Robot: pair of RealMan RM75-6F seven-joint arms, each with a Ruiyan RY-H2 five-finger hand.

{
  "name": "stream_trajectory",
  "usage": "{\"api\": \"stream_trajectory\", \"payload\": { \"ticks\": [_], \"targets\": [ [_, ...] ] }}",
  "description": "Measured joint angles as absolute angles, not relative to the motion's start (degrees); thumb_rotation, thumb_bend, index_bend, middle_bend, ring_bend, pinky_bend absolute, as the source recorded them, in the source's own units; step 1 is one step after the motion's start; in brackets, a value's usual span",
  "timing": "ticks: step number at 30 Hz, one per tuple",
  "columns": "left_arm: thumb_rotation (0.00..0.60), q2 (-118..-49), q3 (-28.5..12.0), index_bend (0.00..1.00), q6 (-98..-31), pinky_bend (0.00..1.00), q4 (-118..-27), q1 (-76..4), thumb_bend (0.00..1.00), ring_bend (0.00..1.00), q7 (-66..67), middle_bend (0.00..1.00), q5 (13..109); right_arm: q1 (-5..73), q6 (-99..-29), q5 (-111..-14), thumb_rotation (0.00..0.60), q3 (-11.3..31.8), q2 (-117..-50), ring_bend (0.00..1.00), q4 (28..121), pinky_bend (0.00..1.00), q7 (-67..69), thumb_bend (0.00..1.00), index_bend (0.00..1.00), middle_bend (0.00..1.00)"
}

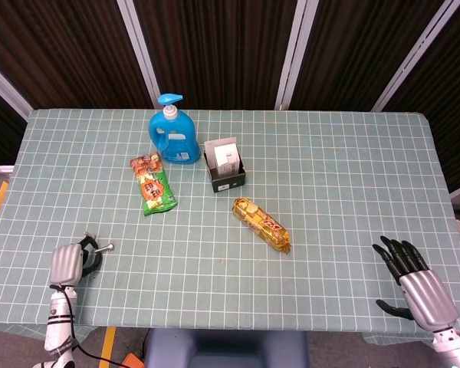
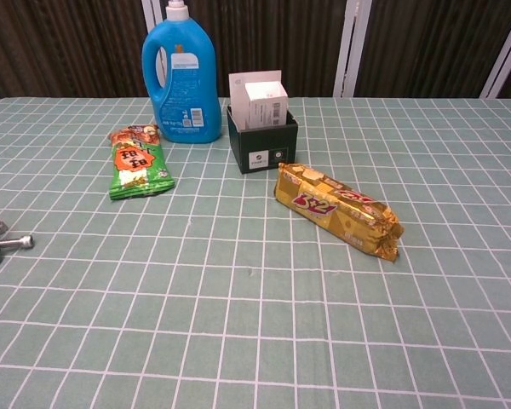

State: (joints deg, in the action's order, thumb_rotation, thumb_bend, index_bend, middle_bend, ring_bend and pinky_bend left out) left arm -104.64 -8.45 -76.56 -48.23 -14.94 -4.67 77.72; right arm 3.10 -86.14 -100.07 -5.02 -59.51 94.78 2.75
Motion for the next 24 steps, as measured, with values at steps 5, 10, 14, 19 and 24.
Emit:
{"api": "stream_trajectory", "payload": {
  "ticks": [5,10,14,19,24],
  "targets": [
    [0.6,-102.91,-8.15,0.54,-77.77,1.0,-51.23,-14.54,0.38,1.0,-4.09,1.0,78.42,3.12,-86.06,-100.13,0.6,-5.07,-59.52,0.0,94.8,0.0,2.7,0.15,0.0,0.0],
    [0.6,-100.93,-7.66,0.54,-78.81,1.0,-54.68,-14.23,0.38,1.0,-3.21,1.0,79.35,3.1,-86.1,-100.17,0.6,-5.1,-59.52,0.0,94.8,0.0,2.71,0.15,0.0,0.0],
    [0.6,-99.35,-7.32,0.54,-79.77,1.0,-57.91,-14.07,0.38,1.0,-2.12,1.0,80.18,3.1,-86.1,-100.19,0.6,-5.1,-59.55,0.0,94.78,0.0,2.7,0.15,0.0,0.0],
    [0.6,-97.61,-6.96,0.53,-79.82,1.0,-61.24,-14.23,0.39,1.0,0.08,1.0,80.75,3.1,-86.13,-100.17,0.6,-5.08,-59.5,0.0,94.79,0.0,2.78,0.15,0.0,0.0],
    [0.6,-96.23,-6.92,0.53,-78.03,1.0,-63.88,-14.61,0.39,1.0,1.79,1.0,80.0,3.12,-86.07,-100.08,0.6,-5.06,-59.5,0.0,94.74,0.0,2.81,0.15,0.0,0.0]
  ]
}}
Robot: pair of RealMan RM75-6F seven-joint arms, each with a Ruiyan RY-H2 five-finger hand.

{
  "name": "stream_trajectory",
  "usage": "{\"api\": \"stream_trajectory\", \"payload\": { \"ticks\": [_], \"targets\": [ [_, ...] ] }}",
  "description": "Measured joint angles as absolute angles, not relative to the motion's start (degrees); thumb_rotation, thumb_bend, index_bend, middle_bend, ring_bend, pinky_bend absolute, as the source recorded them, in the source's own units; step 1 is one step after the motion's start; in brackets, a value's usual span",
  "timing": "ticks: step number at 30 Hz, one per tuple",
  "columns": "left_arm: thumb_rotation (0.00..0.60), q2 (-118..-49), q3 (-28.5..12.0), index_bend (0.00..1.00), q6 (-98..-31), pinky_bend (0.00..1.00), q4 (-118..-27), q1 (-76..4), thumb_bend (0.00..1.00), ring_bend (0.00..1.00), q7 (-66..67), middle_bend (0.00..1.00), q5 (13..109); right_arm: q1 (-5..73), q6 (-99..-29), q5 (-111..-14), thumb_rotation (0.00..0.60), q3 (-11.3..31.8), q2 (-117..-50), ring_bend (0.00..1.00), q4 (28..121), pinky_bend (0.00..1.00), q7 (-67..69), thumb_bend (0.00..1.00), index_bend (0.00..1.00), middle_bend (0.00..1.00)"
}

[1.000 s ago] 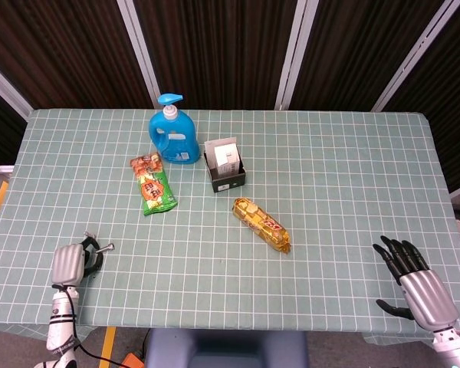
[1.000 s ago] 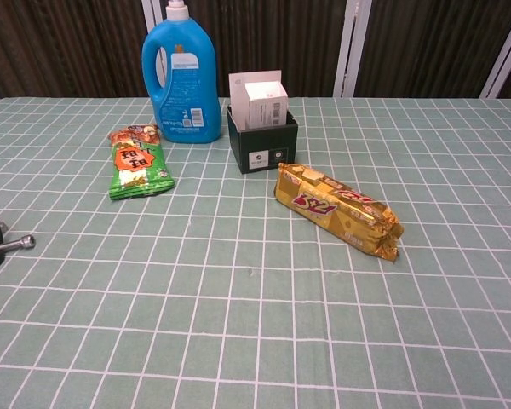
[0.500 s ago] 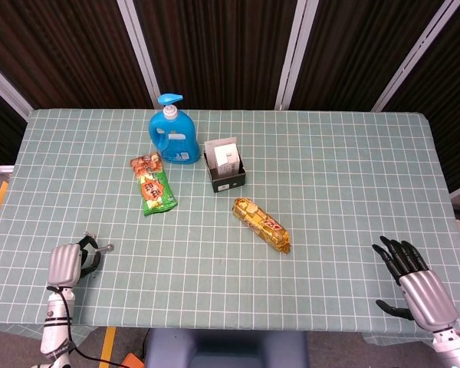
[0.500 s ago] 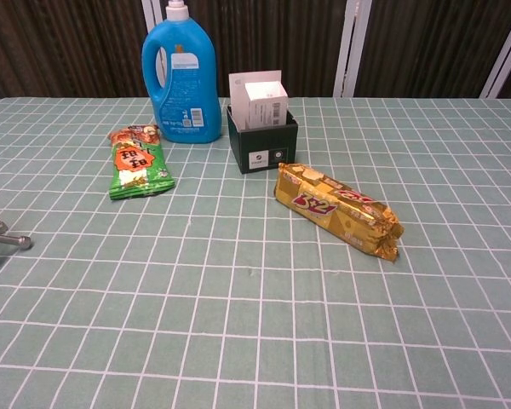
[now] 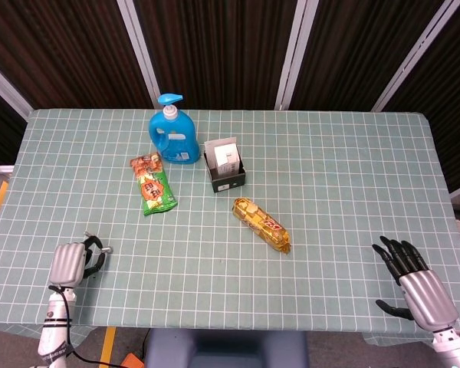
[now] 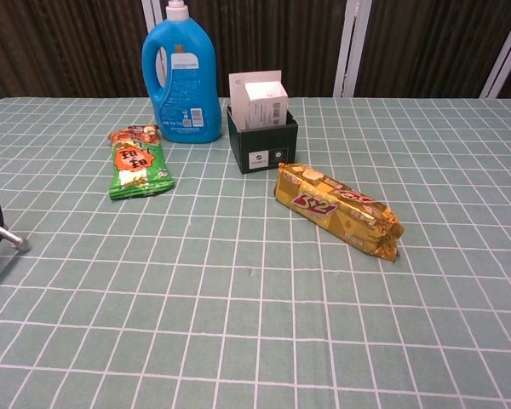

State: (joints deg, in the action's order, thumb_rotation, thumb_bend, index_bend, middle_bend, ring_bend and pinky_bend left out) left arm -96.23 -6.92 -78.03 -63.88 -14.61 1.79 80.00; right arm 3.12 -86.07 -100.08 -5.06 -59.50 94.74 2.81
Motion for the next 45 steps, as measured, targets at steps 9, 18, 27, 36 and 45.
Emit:
{"api": "stream_trajectory", "payload": {
  "ticks": [9,18,27,36,45],
  "targets": [
    [0.6,-95.19,-7.2,0.52,-75.85,1.0,-65.6,-15.04,0.39,1.0,2.75,1.0,78.19,3.16,-85.91,-100.05,0.6,-5.09,-59.56,0.0,94.77,0.0,2.66,0.15,0.0,0.0],
    [0.6,-95.07,-7.14,0.48,-75.43,1.0,-65.58,-15.26,0.39,1.0,2.58,1.0,78.02,3.15,-85.95,-99.92,0.6,-5.02,-59.56,0.0,94.82,0.0,2.64,0.15,0.0,0.0],
    [0.6,-94.09,-7.05,0.39,-77.91,1.0,-66.77,-14.58,0.38,1.0,2.14,1.0,78.95,3.05,-86.2,-100.0,0.6,-5.0,-59.51,0.0,94.86,0.0,2.66,0.15,0.0,0.0],
    [0.6,-86.79,-3.17,0.14,-94.64,0.33,-75.47,-8.82,0.37,0.21,-1.89,0.29,89.38,2.88,-86.33,-100.13,0.6,-5.07,-59.58,0.0,95.01,0.0,1.98,0.15,0.0,0.0],
    [0.6,-70.28,5.17,0.07,-104.86,0.08,-87.51,-2.71,0.38,0.0,-3.58,0.0,103.47,2.76,-86.1,-101.0,0.6,-5.71,-59.41,0.0,95.6,0.0,0.97,0.15,0.0,0.0]
  ]
}}
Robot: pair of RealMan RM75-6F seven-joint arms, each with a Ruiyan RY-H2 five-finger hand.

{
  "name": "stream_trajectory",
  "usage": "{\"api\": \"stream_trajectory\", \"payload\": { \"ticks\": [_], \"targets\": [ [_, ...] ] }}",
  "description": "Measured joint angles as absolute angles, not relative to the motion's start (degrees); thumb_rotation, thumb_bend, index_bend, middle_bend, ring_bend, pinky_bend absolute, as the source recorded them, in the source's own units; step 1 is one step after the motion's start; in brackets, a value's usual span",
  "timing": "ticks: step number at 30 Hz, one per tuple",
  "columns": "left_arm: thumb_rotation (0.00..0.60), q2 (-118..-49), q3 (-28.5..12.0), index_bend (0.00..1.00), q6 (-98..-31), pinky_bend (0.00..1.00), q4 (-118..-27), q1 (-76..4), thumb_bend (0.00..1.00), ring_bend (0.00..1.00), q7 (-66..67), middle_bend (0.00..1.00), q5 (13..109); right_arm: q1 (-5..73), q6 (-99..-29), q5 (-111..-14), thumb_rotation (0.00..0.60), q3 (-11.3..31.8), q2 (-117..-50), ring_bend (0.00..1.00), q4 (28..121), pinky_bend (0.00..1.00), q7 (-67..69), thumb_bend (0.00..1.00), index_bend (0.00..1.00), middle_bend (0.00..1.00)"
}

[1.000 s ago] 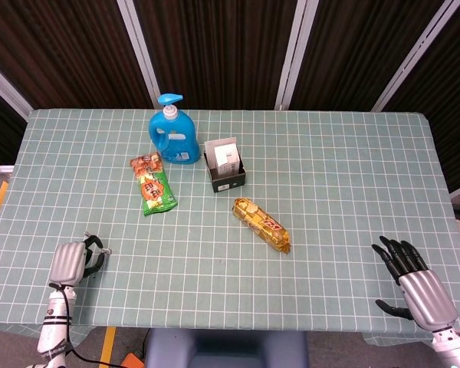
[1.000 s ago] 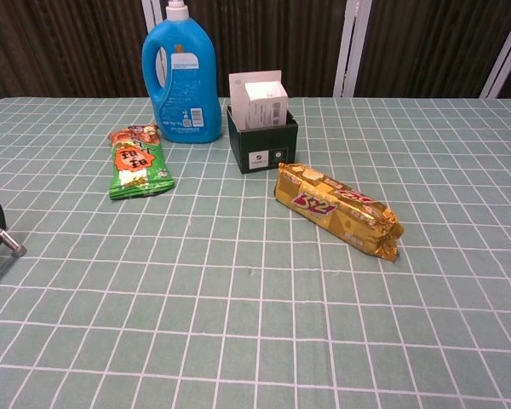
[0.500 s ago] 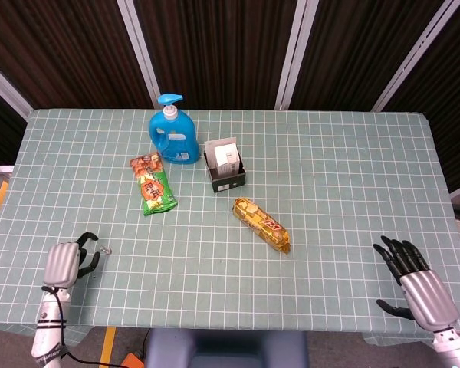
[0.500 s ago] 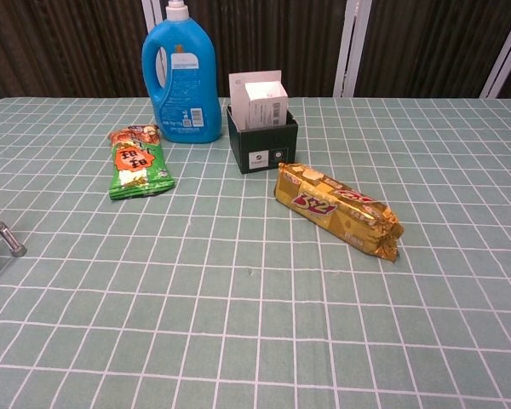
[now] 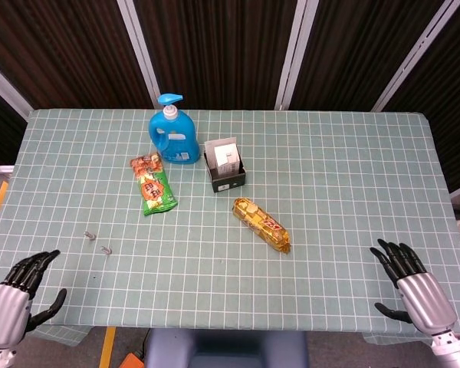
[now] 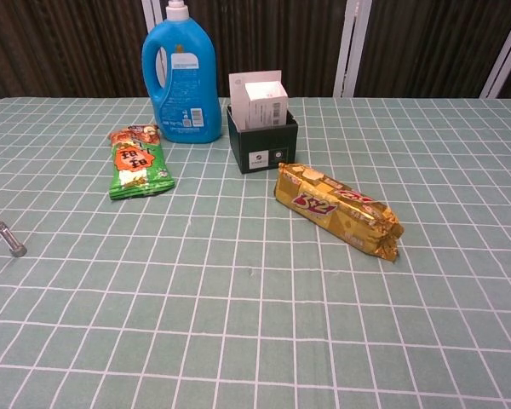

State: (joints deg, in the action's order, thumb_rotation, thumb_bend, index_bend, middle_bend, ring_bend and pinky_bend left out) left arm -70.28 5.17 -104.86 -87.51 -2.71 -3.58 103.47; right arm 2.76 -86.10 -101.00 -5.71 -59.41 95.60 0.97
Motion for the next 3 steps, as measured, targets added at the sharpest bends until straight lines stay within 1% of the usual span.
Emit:
{"api": "stream_trajectory", "payload": {
  "ticks": [3],
  "targets": [
    [0.6,-68.7,5.61,0.06,-102.92,0.07,-88.62,-2.58,0.38,0.0,-4.02,0.0,102.6,2.75,-85.81,-100.87,0.6,-5.68,-59.78,0.0,95.67,0.0,0.0,0.15,0.0,0.0]
  ]
}}
